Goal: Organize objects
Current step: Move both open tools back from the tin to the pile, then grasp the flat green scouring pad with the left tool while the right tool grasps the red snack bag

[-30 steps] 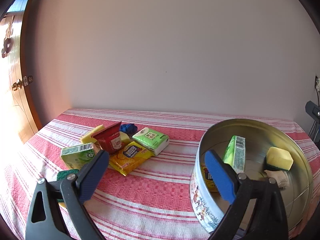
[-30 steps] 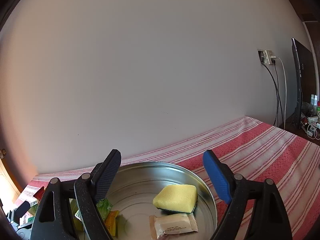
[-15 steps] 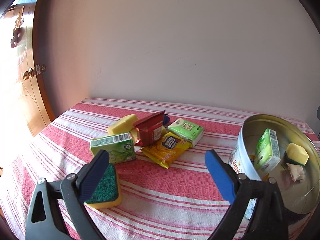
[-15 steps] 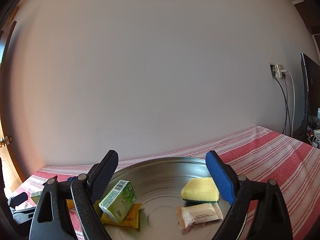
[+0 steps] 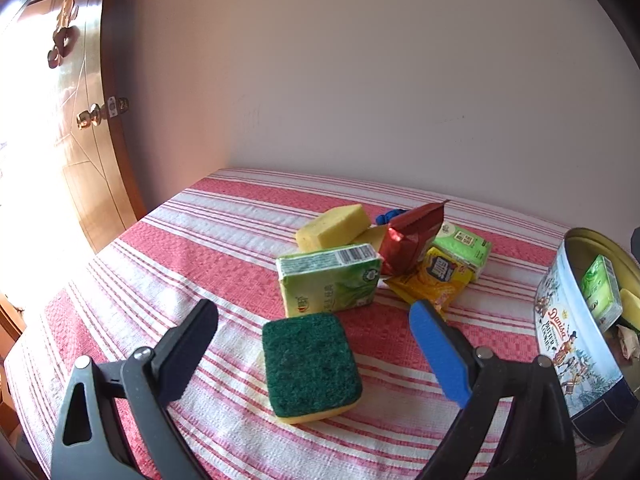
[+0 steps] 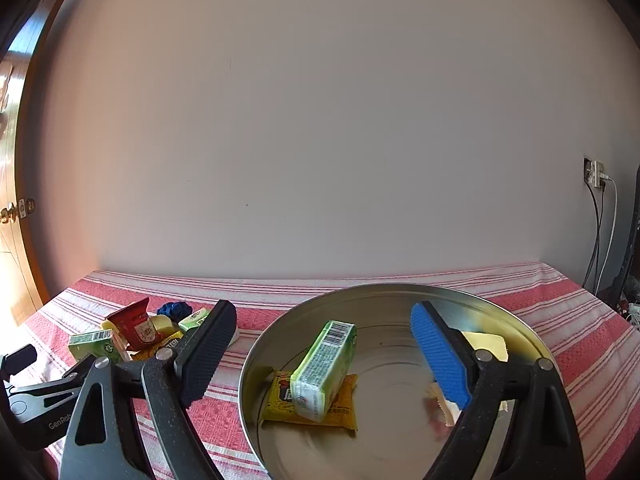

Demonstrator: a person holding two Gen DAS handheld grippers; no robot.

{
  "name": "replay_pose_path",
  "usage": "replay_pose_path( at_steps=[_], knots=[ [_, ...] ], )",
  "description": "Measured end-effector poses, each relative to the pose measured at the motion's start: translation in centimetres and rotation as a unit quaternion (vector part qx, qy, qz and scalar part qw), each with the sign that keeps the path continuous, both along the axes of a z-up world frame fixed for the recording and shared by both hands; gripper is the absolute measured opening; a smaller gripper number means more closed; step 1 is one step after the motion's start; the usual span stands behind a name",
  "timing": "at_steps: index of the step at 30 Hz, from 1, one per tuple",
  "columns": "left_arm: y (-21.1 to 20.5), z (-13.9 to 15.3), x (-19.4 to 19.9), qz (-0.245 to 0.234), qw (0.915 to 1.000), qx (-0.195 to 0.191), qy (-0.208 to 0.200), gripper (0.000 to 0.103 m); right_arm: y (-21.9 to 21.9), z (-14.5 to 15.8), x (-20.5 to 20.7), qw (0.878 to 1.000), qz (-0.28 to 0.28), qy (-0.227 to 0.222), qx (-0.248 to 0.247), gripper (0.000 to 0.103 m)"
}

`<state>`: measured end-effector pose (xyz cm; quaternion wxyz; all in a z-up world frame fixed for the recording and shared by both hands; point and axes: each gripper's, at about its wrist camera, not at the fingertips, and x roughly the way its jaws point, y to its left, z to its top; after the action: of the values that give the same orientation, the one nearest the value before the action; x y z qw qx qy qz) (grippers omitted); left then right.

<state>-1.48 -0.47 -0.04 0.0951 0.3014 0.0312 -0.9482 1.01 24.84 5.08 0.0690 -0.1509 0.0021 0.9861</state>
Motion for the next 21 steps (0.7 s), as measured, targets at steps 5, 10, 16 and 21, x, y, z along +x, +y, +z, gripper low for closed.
replay_pose_path(
  at_steps=[5,10,16,21],
  knots=[
    [-2.0,-0.9,-0.6,0.018,0.9994,0.018,-0.023,0.098,-2.4,-0.3,-0.6,1.0,0.018,-0.016,0.008,0.091],
    [-2.7,-1.6,-1.2,0.02,0.9982,0.03,-0.047,0.098,-4.2,-0.5,-0.9,0.999,0.032,-0.025,0.022,0.091],
    [-3.1,-2.7,-2.3,0.012,0.9952,0.049,-0.084,0.098,-5.0,-0.5,-1.4,0.998,0.04,-0.036,0.024,0.091],
    [-3.5,-3.5,-3.0,0.007,0.9911,0.074,-0.11,0.099,-5.8,-0.8,-2.2,0.998,0.046,-0.047,0.024,0.091]
  ],
)
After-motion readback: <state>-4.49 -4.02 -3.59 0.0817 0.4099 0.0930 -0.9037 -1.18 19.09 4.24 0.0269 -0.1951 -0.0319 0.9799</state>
